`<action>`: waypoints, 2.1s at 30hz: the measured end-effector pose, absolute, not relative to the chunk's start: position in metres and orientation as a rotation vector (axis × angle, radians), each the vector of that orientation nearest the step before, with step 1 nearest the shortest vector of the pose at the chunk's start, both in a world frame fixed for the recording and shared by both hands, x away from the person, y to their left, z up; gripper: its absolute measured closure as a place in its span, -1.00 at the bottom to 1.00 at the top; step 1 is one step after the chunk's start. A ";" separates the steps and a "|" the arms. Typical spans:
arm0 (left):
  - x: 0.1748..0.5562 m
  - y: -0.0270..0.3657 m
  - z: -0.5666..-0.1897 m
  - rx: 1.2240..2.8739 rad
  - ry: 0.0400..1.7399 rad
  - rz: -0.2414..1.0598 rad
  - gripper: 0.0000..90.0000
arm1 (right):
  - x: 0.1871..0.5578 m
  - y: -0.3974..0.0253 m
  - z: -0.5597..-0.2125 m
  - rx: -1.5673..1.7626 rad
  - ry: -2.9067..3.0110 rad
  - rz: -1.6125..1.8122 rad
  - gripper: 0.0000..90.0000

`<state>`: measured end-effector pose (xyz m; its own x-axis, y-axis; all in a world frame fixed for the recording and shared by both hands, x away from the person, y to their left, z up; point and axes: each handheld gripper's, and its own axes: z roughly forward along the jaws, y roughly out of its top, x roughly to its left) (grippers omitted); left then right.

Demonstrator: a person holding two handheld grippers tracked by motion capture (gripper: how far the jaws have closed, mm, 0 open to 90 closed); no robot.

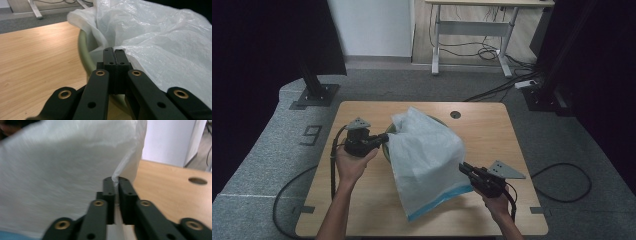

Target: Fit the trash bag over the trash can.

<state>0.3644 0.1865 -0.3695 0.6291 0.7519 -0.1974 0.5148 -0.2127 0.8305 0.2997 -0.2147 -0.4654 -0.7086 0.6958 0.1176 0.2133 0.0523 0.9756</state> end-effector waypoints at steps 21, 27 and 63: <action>0.346 0.172 -0.356 1.838 0.900 0.314 0.08 | 0.284 -0.242 -0.384 0.859 1.793 1.804 0.97; 0.330 0.179 -0.351 1.866 0.855 0.345 -0.09 | 0.292 -0.235 -0.388 0.936 1.815 1.750 0.97; 0.308 0.151 -0.353 1.953 0.694 0.285 -0.43 | 0.300 -0.228 -0.395 1.009 1.835 1.702 0.98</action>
